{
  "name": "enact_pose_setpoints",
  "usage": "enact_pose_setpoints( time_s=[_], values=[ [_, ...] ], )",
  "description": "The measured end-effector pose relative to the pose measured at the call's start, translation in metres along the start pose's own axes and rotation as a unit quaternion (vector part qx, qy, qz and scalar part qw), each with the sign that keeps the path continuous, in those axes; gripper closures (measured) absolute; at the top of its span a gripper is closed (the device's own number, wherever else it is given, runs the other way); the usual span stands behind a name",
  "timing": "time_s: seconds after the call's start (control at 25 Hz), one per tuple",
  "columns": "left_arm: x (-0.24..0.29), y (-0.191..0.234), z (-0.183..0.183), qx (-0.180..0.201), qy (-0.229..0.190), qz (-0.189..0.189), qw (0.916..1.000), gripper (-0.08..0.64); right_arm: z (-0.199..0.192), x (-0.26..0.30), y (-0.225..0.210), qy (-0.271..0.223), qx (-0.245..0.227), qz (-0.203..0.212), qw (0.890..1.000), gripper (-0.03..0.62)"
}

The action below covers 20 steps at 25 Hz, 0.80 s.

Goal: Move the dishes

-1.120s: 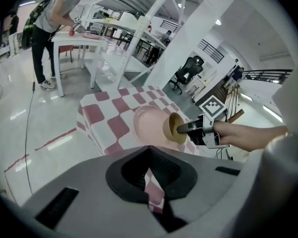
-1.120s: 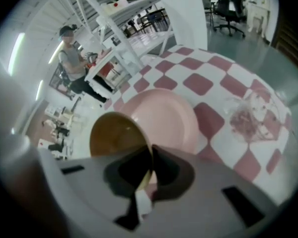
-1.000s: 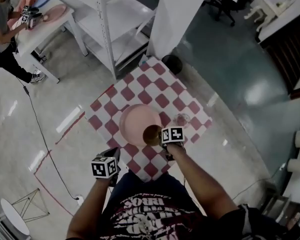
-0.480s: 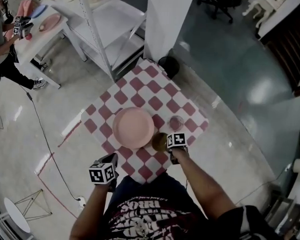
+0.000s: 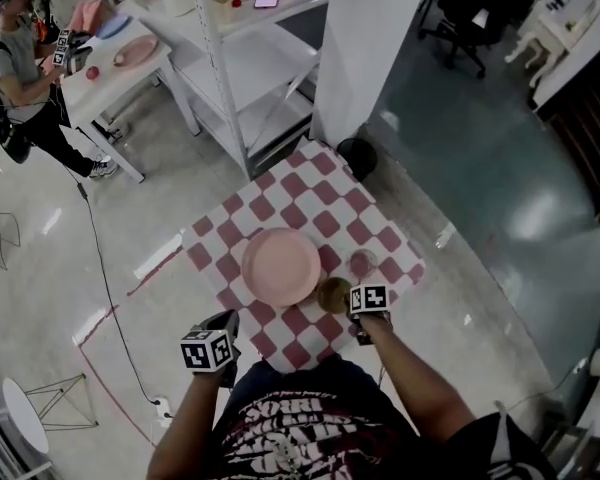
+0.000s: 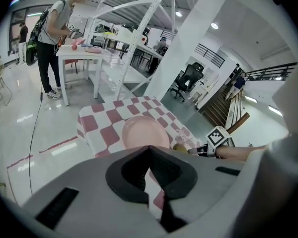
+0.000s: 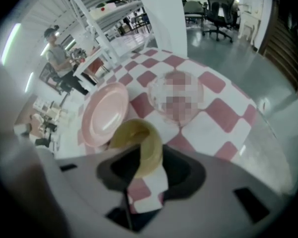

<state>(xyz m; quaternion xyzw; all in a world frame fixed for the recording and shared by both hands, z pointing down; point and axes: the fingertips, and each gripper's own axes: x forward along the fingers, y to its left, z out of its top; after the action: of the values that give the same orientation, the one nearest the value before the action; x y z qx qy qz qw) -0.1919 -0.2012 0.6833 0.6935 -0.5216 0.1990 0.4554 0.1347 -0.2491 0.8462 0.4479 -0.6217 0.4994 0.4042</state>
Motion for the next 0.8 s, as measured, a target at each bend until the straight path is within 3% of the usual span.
enact_pose_setpoints(
  time_s=[0.12, 0.2, 0.28, 0.4, 0.52, 0.64, 0.8],
  values=[
    [-0.010, 0.004, 0.016, -0.001, -0.022, -0.003, 0.9997, 0.532, 0.003, -0.029, 0.015, -0.032, -0.010, 0.017, 0.999, 0.431],
    [-0.018, 0.003, 0.030, 0.002, -0.041, -0.008, 0.9991, 0.532, 0.012, -0.057, 0.032, -0.081, -0.017, 0.041, 0.996, 0.437],
    [-0.030, -0.009, 0.052, 0.017, -0.073, -0.025, 0.9969, 0.532, 0.030, -0.100, 0.062, -0.158, -0.042, 0.082, 0.983, 0.538],
    [-0.056, -0.044, 0.100, 0.067, -0.154, -0.075, 0.9831, 0.532, 0.058, -0.179, 0.124, -0.267, -0.074, 0.185, 0.943, 0.554],
    [-0.094, -0.093, 0.146, 0.131, -0.244, -0.136, 0.9511, 0.532, 0.075, -0.260, 0.187, -0.351, -0.110, 0.269, 0.890, 0.557],
    [-0.125, -0.139, 0.171, 0.175, -0.294, -0.195, 0.9191, 0.531, 0.080, -0.325, 0.233, -0.416, -0.171, 0.281, 0.848, 0.558],
    [-0.146, -0.183, 0.178, 0.213, -0.297, -0.249, 0.8968, 0.531, 0.073, -0.384, 0.278, -0.466, -0.239, 0.258, 0.812, 0.558]
  ],
)
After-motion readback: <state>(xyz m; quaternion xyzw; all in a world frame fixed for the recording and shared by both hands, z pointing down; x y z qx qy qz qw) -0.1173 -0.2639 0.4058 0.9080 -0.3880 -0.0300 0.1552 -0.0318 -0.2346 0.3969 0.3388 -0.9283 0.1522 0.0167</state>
